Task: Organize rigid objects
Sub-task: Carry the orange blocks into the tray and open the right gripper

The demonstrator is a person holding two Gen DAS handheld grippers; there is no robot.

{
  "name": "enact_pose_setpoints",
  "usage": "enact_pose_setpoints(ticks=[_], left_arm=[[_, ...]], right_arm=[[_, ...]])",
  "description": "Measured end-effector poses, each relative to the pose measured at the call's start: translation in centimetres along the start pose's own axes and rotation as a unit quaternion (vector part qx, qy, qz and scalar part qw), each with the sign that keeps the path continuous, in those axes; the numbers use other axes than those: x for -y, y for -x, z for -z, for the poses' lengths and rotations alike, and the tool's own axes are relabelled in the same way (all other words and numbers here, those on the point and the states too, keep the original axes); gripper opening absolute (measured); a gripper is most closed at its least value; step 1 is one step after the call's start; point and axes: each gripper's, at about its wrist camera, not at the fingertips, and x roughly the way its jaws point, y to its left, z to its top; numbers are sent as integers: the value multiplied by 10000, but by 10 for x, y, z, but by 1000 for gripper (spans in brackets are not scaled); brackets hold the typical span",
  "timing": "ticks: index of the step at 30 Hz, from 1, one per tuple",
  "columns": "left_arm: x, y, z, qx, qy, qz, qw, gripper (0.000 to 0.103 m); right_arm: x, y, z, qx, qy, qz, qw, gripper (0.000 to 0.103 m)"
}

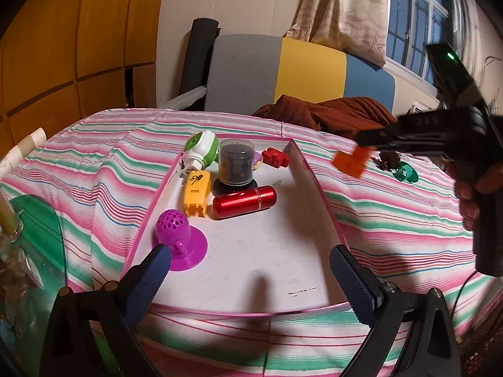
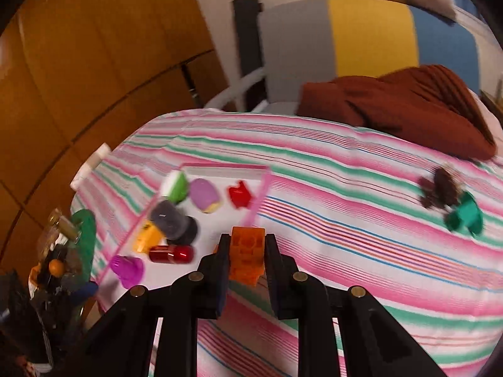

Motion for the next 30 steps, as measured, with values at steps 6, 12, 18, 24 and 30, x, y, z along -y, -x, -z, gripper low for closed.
enact_pose_setpoints(ticks=[6, 12, 18, 24, 30], left_arm=[[-13, 6, 0, 95, 196, -48, 9998, 101], [-25, 8, 1, 93, 369, -96, 9992, 101], [-30, 8, 4, 67, 455, -106, 9989, 101], [-30, 8, 4, 51, 466, -91, 9989, 101], [-27, 7, 5, 41, 462, -66, 9989, 101]], right_arm=[[-37, -34, -14, -296, 211, -150, 9992, 20], [-53, -72, -19, -761, 431, -18, 9962, 19], [-50, -93, -29, -921, 518, 268, 9940, 20], [-32, -97, -43, -711, -63, 237, 9972, 37], [-15, -73, -45, -289, -457, 84, 9985, 37]])
